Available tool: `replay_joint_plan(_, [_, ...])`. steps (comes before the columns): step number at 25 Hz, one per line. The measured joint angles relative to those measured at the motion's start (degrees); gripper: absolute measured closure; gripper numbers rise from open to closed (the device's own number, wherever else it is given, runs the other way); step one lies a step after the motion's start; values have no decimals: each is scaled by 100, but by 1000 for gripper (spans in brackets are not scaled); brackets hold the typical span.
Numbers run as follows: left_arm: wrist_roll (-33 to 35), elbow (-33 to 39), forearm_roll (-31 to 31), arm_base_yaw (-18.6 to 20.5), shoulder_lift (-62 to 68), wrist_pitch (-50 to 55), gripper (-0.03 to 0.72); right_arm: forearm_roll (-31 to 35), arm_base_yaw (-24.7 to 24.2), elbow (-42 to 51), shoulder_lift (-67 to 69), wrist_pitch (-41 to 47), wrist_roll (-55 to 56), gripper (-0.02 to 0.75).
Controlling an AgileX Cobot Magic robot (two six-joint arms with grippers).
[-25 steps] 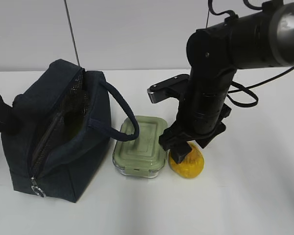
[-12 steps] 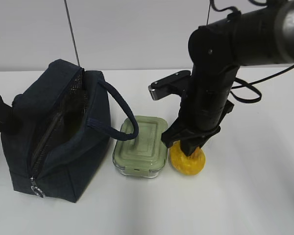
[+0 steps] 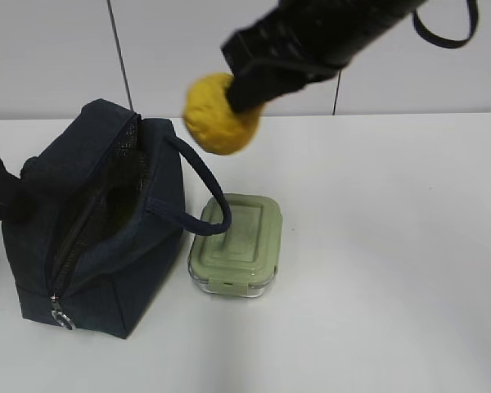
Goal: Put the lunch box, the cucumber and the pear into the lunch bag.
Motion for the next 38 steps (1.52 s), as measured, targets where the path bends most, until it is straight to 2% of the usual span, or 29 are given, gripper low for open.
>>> replay_joint_plan(1, [0, 0, 0, 0, 0, -6, 686, 426, 106, -116, 31, -97, -280, 589])
replay_joint_plan(3, [0, 0, 0, 0, 0, -6, 686, 818, 320, -281, 186, -211, -498, 589])
replay_joint_plan(10, [0, 0, 0, 0, 0, -11, 686, 992, 982, -613, 1205, -466, -659, 590])
replay_joint_plan(12, [0, 0, 0, 0, 0, -11, 686, 793, 1022, -626, 1494, -508, -552, 591])
replay_joint_plan(16, [0, 0, 0, 0, 0, -11, 686, -7, 1035, -662, 1927, -519, -24, 591])
replay_joint_plan(20, [0, 0, 0, 0, 0, -11, 686, -176, 1044, -662, 2102, -519, 69, 591])
replay_joint_plan(22, [0, 0, 0, 0, 0, -11, 686, -176, 1044, -666, 2102, -519, 69, 566])
replay_joint_plan(23, [0, 0, 0, 0, 0, -11, 686, -176, 1044, -706, 2102, -506, 69, 527])
replay_joint_plan(26, [0, 0, 0, 0, 0, -11, 686, -176, 1044, -772, 2077, -506, 69, 336])
replay_joint_plan(28, [0, 0, 0, 0, 0, -11, 686, -176, 1044, -772, 1975, -506, 69, 260])
replay_joint_plan(30, [0, 0, 0, 0, 0, -11, 686, -253, 1044, -772, 1819, -517, 98, 243])
replay_joint_plan(34, [0, 0, 8, 0, 0, -12, 686, -636, 1013, -712, 1439, -517, 423, 257])
replay_joint_plan(38, [0, 0, 8, 0, 0, -6, 686, -931, 833, -159, 999, -644, 759, 272])
